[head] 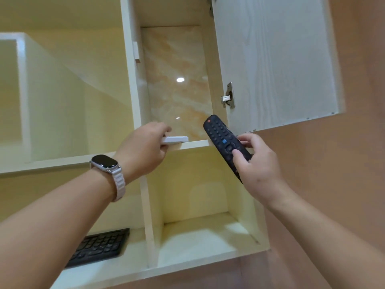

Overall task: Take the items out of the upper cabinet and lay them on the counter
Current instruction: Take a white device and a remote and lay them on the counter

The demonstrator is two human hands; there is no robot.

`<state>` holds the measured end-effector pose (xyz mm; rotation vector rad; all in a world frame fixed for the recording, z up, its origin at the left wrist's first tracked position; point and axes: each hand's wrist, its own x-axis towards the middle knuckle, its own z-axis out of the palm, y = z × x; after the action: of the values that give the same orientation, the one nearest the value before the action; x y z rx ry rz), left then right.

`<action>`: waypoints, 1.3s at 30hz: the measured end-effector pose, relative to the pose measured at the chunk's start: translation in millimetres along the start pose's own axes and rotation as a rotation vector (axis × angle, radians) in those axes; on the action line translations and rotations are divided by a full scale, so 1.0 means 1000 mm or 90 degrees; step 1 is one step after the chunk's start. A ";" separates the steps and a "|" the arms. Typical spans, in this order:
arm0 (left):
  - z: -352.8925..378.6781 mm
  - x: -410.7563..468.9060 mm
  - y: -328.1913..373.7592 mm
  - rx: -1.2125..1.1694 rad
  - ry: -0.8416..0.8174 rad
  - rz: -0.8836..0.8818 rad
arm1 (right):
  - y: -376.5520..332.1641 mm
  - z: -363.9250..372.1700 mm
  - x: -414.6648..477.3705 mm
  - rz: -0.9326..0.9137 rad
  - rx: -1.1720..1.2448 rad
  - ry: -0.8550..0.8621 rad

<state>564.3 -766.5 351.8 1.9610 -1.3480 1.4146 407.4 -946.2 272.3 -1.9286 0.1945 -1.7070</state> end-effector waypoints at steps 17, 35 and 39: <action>0.036 -0.160 0.059 -0.354 0.204 -0.146 | 0.011 0.003 -0.112 0.299 0.274 0.009; 0.143 -0.312 0.120 -1.272 -0.459 -0.807 | 0.021 0.010 -0.307 0.576 -0.013 0.273; 0.146 -0.348 0.139 -1.352 -0.646 -0.806 | -0.001 -0.002 -0.349 0.617 -0.099 0.371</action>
<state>509.4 -773.5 -46.2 0.9695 -0.5648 -1.3608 342.0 -787.2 -31.0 -1.0285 1.2669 -1.4851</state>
